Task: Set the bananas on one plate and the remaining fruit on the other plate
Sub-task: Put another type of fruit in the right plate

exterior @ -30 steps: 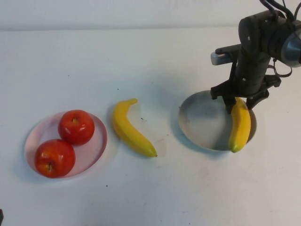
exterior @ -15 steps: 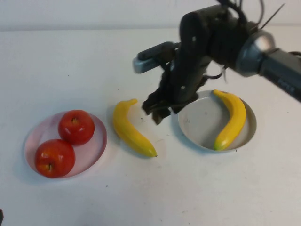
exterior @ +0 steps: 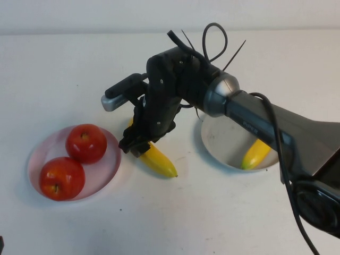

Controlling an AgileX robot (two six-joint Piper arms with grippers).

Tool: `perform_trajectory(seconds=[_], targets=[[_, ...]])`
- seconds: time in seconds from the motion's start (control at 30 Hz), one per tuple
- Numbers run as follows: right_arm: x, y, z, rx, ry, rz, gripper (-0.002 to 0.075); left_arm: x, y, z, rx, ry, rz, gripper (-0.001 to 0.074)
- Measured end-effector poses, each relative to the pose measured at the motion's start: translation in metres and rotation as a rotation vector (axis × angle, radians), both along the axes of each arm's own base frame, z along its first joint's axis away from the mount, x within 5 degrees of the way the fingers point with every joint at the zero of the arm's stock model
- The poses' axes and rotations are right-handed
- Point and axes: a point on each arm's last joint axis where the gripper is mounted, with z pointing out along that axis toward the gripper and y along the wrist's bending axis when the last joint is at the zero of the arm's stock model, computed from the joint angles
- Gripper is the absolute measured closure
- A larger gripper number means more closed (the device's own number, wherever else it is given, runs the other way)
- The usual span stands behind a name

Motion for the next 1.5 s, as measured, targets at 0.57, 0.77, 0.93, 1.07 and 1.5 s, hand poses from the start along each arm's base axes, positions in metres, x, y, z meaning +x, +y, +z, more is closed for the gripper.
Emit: perform_trajectory(seconds=[0.57,0.77,0.93,1.07,1.5], targets=[[0.003,-0.004,-0.021,-0.096,0.026,-0.018,0.0420,0.000,0.000,0.000,0.000,0.000,0.000,0.0733],[0.001,-0.026,0.050,-0.067,-0.122,-0.244,0.0420,0.000,0.000,0.000,0.000,0.000,0.000,0.0733],[-0.006,-0.061,0.107,-0.018,-0.217,-0.403,0.0420,0.000,0.000,0.000,0.000,0.000,0.000,0.0733],[-0.009,-0.094,0.102,-0.040,-0.149,-0.559,0.0420,0.000,0.000,0.000,0.000,0.000,0.000,0.0733],[0.012,-0.132,0.018,-0.172,0.102,-0.746,0.0420,0.000,0.000,0.000,0.000,0.000,0.000,0.0733]])
